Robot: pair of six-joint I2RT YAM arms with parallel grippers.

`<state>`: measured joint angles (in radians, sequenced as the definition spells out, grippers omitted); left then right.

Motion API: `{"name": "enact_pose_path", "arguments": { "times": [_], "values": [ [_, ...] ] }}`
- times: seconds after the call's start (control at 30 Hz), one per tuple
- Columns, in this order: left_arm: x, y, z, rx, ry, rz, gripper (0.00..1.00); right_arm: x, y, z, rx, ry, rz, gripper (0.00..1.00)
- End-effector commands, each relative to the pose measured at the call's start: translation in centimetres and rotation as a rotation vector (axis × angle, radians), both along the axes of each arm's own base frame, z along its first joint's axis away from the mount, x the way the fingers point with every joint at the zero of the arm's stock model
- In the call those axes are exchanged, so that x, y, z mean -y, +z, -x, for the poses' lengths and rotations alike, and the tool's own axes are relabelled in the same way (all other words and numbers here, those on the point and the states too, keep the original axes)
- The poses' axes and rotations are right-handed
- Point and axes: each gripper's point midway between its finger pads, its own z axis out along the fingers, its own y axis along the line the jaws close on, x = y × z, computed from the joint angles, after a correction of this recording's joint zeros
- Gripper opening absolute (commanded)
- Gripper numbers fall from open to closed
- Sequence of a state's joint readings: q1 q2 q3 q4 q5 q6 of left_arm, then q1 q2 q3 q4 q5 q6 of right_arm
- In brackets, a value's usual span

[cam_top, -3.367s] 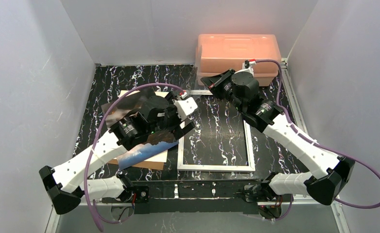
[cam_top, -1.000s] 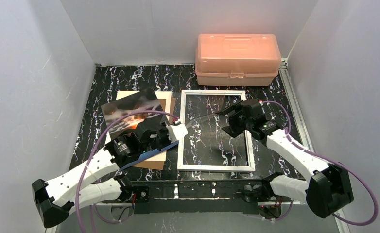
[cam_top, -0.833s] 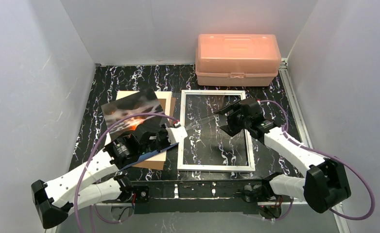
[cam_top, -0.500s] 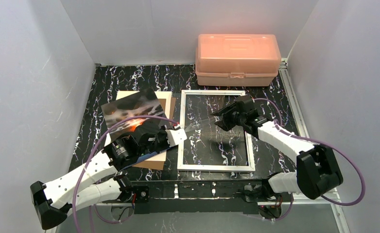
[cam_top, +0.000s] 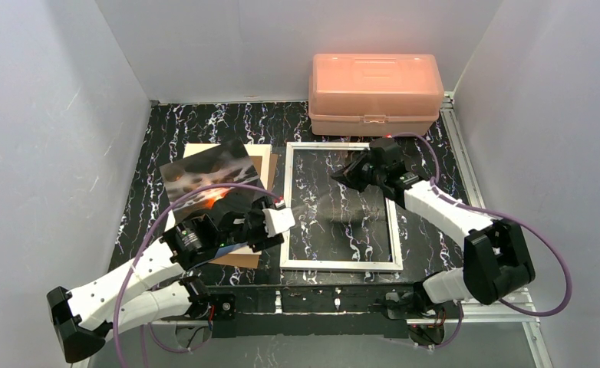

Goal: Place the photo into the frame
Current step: Adjust the photo frame item.

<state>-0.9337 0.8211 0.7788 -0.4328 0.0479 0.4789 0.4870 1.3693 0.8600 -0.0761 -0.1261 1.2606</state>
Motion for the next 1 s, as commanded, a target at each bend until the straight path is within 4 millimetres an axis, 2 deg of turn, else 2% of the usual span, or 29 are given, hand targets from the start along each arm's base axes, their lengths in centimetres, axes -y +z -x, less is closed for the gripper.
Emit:
{"name": "enact_pose_path", "arguments": {
  "times": [0.0,0.07,0.17,0.27,0.4,0.5,0.7,0.8,0.97],
  "values": [
    [0.6,1.4,1.5,-0.044,-0.037,0.069,0.67,-1.5,3.8,-1.8,0.227,0.228,0.042,0.01],
    [0.6,1.5,1.5,-0.062,-0.020,0.078,0.77,-1.7,3.3,-1.7,0.234,0.314,0.087,0.01],
    [0.6,1.9,1.3,-0.073,0.009,0.090,0.84,-1.1,3.0,-1.8,0.263,0.390,0.183,0.01],
    [0.1,2.2,0.9,-0.071,0.060,0.094,0.88,-0.1,3.6,-2.0,0.326,0.443,0.268,0.01],
    [-0.7,2.8,-0.6,-0.061,0.162,0.120,0.97,2.0,3.1,-2.4,0.335,0.443,0.358,0.01],
    [-1.6,2.9,-2.5,-0.101,0.275,0.128,0.99,3.1,2.1,-2.4,0.350,0.450,0.424,0.01],
    [-3.6,1.1,-6.9,-0.326,0.456,0.112,0.98,5.2,1.5,-2.8,0.398,0.449,0.561,0.01],
    [-4.2,-0.1,-8.7,-0.318,0.490,0.086,0.99,6.2,1.8,-3.0,0.415,0.420,0.610,0.01],
    [-4.1,-2.1,-10.4,-0.348,0.527,0.031,0.97,8.2,2.0,-3.3,0.441,0.368,0.709,0.01]
  ]
}}
